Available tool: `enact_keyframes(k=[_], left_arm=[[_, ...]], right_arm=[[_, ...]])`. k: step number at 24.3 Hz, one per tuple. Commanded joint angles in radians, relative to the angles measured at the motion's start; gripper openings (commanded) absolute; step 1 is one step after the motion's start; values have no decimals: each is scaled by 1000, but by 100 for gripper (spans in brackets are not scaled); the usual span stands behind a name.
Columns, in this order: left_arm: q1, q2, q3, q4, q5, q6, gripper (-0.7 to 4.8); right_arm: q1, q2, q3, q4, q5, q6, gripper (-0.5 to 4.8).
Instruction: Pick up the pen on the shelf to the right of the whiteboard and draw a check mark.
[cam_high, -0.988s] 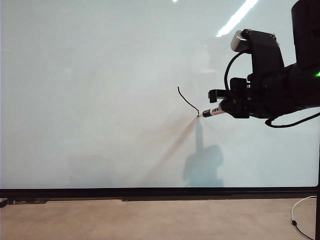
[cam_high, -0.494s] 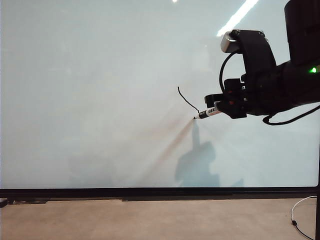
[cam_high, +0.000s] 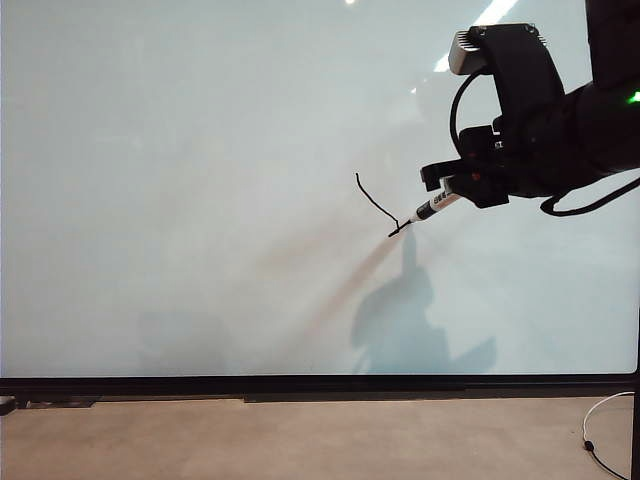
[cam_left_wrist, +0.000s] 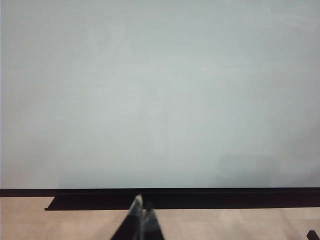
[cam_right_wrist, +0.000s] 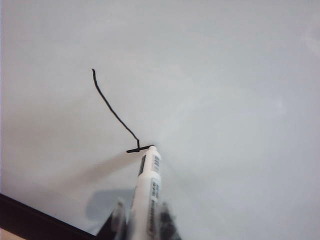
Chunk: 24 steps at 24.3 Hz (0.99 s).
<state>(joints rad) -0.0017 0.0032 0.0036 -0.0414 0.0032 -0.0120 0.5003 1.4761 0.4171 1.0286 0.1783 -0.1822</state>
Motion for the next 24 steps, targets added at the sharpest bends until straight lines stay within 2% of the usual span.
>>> enact_keyframes(k=[1,24], left_arm=[[0,0,3,12,0,4,-4],[0,0,3,13,0,4,-5]], right_arm=[[-5,-30,10,16,56,-25,-9],[-7,-158,9,-42,138,-127,-9]])
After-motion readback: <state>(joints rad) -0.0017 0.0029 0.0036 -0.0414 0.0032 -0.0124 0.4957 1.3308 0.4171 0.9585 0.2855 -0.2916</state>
